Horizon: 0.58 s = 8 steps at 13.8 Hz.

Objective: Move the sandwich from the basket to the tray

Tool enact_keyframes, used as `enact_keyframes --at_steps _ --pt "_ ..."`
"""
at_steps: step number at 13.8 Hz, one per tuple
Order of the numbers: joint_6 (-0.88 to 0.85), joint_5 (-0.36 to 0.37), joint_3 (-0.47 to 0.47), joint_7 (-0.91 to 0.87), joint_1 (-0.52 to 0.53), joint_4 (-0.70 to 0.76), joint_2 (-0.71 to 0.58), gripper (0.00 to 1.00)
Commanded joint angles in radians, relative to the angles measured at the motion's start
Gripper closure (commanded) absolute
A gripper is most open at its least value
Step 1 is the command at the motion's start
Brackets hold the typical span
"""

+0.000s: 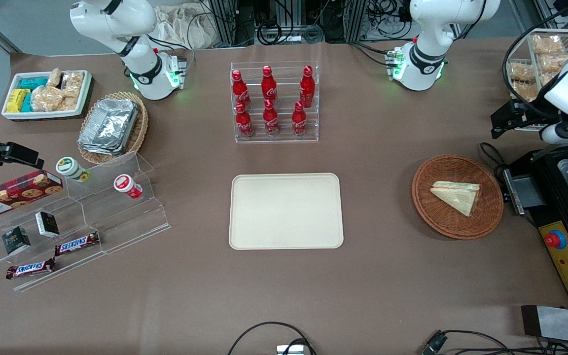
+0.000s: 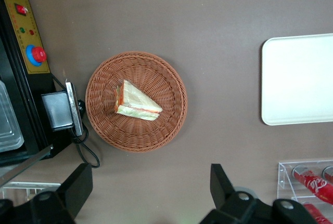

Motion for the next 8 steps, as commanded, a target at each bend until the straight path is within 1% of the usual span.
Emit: enact_keyframes --at_steps 1,5,6,8 --pt "-0.027 0.0 0.0 0.055 0.005 0.04 0.014 0.0" --pt "-0.027 0.017 0.005 0.03 0.008 0.035 0.017 0.0" --pt "-0.027 0.017 0.006 -0.023 0.012 0.03 0.019 0.0" --pt "-0.034 0.006 0.006 -0.214 0.032 0.017 0.034 0.0"
